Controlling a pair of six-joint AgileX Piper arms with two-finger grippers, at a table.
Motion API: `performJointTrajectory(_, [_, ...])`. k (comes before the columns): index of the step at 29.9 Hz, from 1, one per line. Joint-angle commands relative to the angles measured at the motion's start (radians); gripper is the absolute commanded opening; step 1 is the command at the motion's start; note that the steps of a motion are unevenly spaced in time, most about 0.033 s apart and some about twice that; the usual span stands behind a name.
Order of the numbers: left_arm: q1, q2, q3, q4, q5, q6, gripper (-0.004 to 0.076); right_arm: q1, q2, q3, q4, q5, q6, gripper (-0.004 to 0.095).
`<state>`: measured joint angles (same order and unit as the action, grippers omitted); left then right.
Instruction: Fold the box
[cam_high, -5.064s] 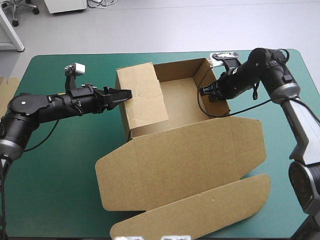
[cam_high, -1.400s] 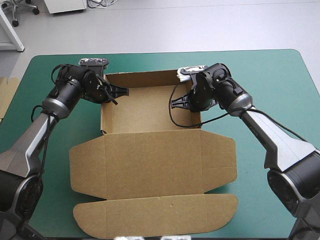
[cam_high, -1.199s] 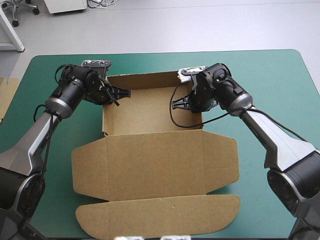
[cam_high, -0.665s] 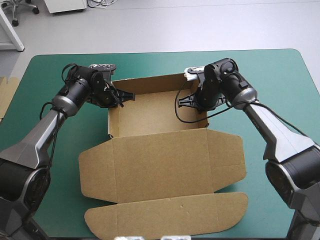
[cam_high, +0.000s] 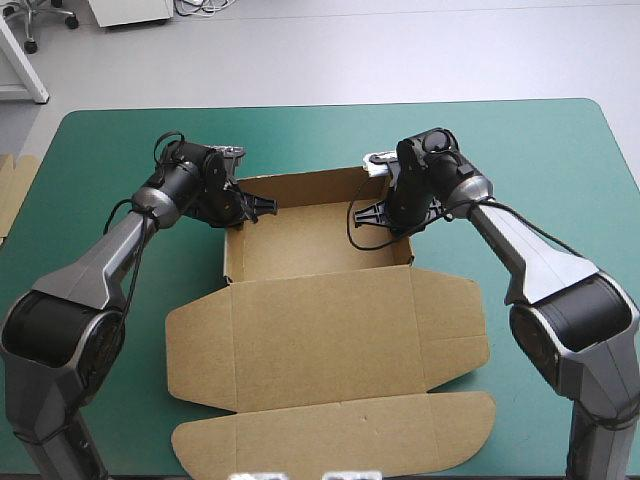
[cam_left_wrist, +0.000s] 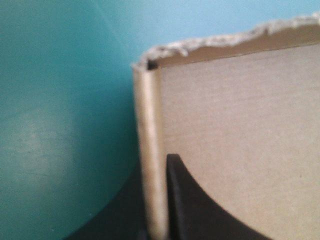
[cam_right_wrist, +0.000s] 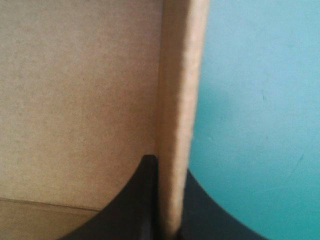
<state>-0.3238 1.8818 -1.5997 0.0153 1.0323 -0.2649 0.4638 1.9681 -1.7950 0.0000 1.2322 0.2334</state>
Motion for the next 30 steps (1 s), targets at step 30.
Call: performJointTrajectory(30, [-0.006,0.005,-0.028,-0.005,-0.018,0.108,0.0043,-0.003,0.015,-0.033,0.0,-0.029,-0.101,0.0059])
